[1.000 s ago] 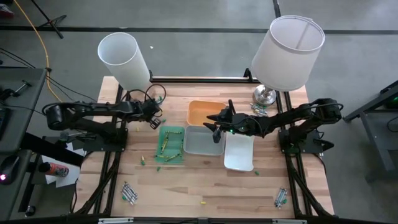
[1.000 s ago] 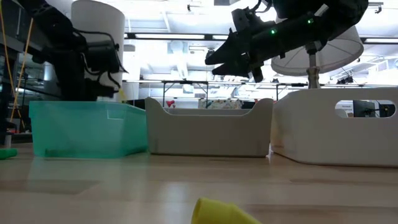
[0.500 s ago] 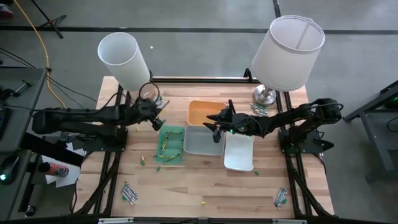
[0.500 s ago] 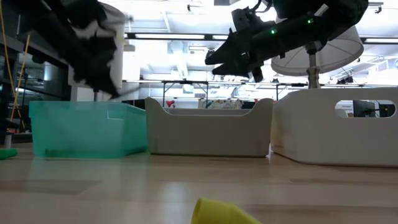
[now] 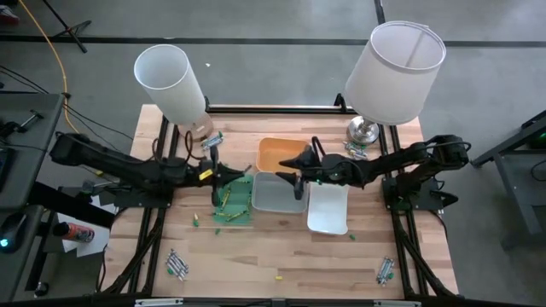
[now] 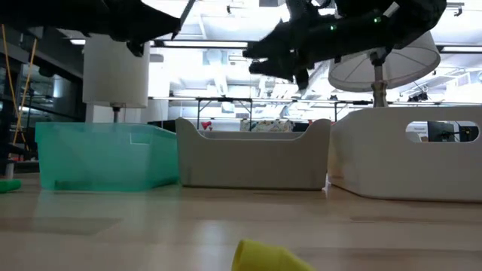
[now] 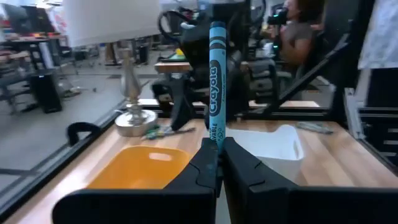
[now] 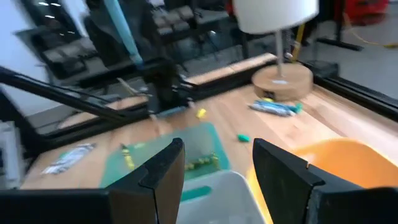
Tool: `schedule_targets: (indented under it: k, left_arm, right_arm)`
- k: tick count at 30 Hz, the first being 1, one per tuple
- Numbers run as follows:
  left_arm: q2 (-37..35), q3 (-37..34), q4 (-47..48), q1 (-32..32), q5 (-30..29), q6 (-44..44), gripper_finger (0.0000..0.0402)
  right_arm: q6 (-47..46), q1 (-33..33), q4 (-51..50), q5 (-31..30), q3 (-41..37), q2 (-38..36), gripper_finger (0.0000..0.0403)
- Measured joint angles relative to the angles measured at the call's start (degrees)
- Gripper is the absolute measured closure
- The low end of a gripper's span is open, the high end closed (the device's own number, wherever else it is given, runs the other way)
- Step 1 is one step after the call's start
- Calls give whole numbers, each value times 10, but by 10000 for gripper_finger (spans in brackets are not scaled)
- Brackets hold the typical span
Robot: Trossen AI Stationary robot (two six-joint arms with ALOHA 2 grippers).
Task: Sort crayons
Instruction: Put the blue crayon into the white bin
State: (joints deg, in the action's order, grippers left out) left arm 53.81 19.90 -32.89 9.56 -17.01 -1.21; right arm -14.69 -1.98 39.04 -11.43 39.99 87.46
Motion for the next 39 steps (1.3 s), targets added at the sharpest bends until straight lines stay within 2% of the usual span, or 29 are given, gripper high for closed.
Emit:
schedule_targets:
  k: [7,17,22,24,30,35,39]
  left_arm:
    - [61,-4,-61,3,2,1,401]
    - [86,-4,-80,-6,2,1,401]
    - [168,-1,-144,-5,4,10,401]
    - [216,14,-167,-5,22,16,401]
    - [387,126,-180,10,84,29,401]
    - [513,259,-173,31,135,-29,401]
    - [577,361,-147,33,151,-89,401]
  right_arm:
    - [45,-19,27,6,0,0,219]
    - [75,-23,67,5,0,-21,219]
    - [124,-43,87,-26,0,-59,219]
    - [146,-53,86,-44,0,-71,219]
    - [167,-68,85,-65,0,-82,219]
    - [167,-68,79,-65,0,-82,219]
    - [167,-70,80,-65,0,-82,219]
